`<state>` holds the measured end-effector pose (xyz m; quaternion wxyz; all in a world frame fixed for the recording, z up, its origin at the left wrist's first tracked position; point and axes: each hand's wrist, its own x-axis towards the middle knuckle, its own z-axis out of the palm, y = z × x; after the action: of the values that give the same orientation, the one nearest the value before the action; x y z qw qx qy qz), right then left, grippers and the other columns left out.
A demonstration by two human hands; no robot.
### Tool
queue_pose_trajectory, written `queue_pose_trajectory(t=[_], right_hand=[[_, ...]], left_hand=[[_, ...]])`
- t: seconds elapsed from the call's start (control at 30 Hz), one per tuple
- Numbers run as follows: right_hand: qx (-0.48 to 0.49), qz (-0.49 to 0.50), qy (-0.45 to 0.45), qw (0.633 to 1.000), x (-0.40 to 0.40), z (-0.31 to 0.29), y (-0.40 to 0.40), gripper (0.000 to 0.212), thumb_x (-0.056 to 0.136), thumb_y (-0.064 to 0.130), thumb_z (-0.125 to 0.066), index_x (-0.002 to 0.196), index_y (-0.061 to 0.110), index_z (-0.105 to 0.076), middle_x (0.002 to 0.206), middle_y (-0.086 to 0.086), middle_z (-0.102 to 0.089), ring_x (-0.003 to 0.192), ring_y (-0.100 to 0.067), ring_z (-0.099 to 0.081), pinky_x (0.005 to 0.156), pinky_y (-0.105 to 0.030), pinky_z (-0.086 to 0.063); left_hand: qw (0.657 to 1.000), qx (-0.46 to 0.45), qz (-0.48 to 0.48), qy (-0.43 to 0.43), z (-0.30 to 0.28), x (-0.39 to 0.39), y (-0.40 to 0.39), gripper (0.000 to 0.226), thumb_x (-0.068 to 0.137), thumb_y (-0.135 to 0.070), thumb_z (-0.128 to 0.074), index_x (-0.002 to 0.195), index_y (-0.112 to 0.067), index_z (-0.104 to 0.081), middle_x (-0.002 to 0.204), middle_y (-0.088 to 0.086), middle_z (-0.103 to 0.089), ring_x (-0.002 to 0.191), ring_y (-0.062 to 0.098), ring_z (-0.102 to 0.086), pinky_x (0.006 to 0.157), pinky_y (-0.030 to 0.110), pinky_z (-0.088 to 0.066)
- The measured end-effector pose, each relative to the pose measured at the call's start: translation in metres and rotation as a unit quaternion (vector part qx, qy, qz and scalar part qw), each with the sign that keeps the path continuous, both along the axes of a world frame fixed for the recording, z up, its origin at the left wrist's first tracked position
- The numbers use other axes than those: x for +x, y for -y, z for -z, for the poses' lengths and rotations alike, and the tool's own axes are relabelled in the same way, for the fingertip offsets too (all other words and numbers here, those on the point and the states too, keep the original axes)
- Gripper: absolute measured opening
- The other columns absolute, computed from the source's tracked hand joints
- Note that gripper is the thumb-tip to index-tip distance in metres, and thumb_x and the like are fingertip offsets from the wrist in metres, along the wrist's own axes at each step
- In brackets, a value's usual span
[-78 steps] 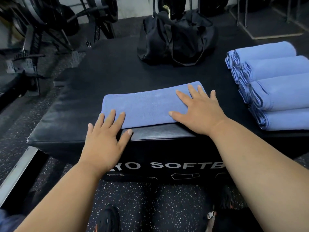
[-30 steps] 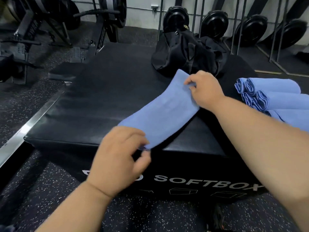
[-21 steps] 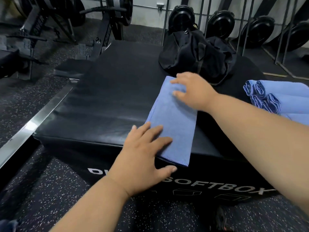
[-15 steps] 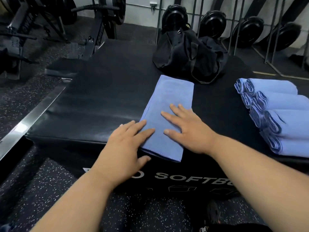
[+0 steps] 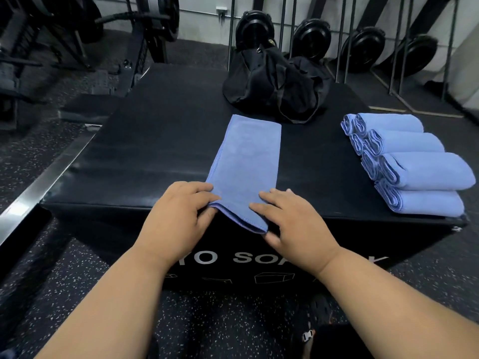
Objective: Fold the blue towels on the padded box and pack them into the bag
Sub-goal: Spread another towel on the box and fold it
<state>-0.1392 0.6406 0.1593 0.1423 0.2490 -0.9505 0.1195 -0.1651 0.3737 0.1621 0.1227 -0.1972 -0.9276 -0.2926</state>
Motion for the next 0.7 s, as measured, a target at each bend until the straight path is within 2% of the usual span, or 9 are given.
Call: queue_pose_trajectory(t=[0.07,0.13,0.2,0.23,0.33,0.4,0.5,0.57,0.7], right_hand=[[-0.061,-0.020,-0.045,0.997,-0.002,-0.003,0.001,0.031,0.081,0.019,-0.071,0.111,0.016,-0.078,0.120,-0.004,-0.071,0.107,-0.026,-0.066,0.098,-0.041,-0.051],[-0.103,-0.023,-0.047,0.993,-0.001,-0.007,0.003,0.022,0.082,0.021,-0.065,0.099,0.015,-0.077,0.110,-0.001,-0.073,0.101,-0.023,-0.065,0.091,-0.036,-0.050],[-0.122,-0.020,-0.010,0.992,0.001,-0.009,0.001,0.015,0.081,0.020,-0.061,0.092,0.015,-0.071,0.097,0.000,-0.070,0.091,-0.026,-0.064,0.083,-0.041,-0.051],[-0.131,-0.014,0.006,0.991,0.002,-0.009,-0.002,0.014,0.082,0.020,-0.060,0.091,0.015,-0.069,0.093,0.000,-0.069,0.087,-0.028,-0.063,0.078,-0.044,-0.051],[-0.189,0.024,0.042,0.981,0.002,-0.011,-0.012,0.011,0.087,0.020,-0.058,0.091,0.019,-0.068,0.086,0.006,-0.065,0.081,-0.022,-0.062,0.073,-0.044,-0.050],[-0.237,0.047,0.073,0.968,0.000,-0.013,-0.015,0.008,0.093,0.019,-0.060,0.088,0.023,-0.066,0.082,0.004,-0.064,0.077,-0.020,-0.060,0.071,-0.045,-0.050],[-0.277,0.070,0.103,0.953,-0.004,-0.014,-0.015,0.010,0.098,0.027,-0.060,0.089,0.023,-0.065,0.080,0.002,-0.063,0.074,-0.022,-0.059,0.069,-0.045,-0.050],[-0.303,0.082,0.114,0.943,-0.006,-0.015,-0.015,0.016,0.100,0.034,-0.059,0.092,0.021,-0.066,0.079,0.000,-0.063,0.071,-0.021,-0.059,0.069,-0.045,-0.051],[-0.380,0.111,0.145,0.907,-0.011,-0.020,-0.013,0.009,0.101,0.024,-0.064,0.096,0.028,-0.070,0.089,0.003,-0.071,0.083,-0.018,-0.066,0.078,-0.037,-0.054]], left_hand=[[1.000,-0.006,0.011,-0.008,-0.001,0.003,0.001,0.022,0.093,-0.034,-0.072,0.113,-0.031,-0.080,0.131,-0.014,-0.067,0.125,0.014,-0.053,0.108,0.031,-0.044],[0.999,-0.012,0.034,0.002,-0.001,0.005,0.001,0.036,0.085,-0.028,-0.078,0.120,-0.034,-0.076,0.133,-0.017,-0.064,0.128,0.010,-0.050,0.112,0.022,-0.037],[0.998,-0.027,0.049,0.025,0.002,0.005,0.003,0.059,0.077,-0.015,-0.079,0.131,-0.037,-0.070,0.137,-0.019,-0.060,0.132,0.007,-0.047,0.115,0.015,-0.028],[0.998,-0.031,0.050,0.028,0.004,0.004,0.004,0.062,0.075,-0.011,-0.078,0.130,-0.038,-0.071,0.138,-0.020,-0.060,0.132,0.007,-0.047,0.114,0.012,-0.026],[0.998,0.015,0.047,0.034,-0.003,0.002,0.002,0.032,0.083,-0.019,-0.076,0.110,-0.037,-0.078,0.125,-0.025,-0.067,0.124,0.004,-0.052,0.108,0.005,-0.027],[0.996,0.056,0.059,0.040,-0.013,0.001,-0.002,0.011,0.092,-0.034,-0.070,0.098,-0.028,-0.078,0.101,-0.016,-0.075,0.106,0.007,-0.059,0.098,0.009,-0.039],[0.989,0.092,0.046,0.107,-0.017,-0.003,-0.006,0.021,0.098,-0.044,-0.067,0.092,-0.026,-0.076,0.091,-0.010,-0.073,0.097,0.011,-0.063,0.089,0.030,-0.050],[0.986,0.099,0.019,0.132,-0.013,-0.008,-0.006,0.040,0.095,-0.058,-0.059,0.086,-0.020,-0.069,0.081,-0.008,-0.067,0.087,0.012,-0.062,0.081,0.038,-0.052],[0.970,0.158,-0.039,0.179,-0.014,-0.014,-0.018,0.048,0.100,-0.053,-0.062,0.076,-0.012,-0.054,0.065,-0.008,-0.047,0.062,0.007,-0.043,0.060,0.026,-0.039]])
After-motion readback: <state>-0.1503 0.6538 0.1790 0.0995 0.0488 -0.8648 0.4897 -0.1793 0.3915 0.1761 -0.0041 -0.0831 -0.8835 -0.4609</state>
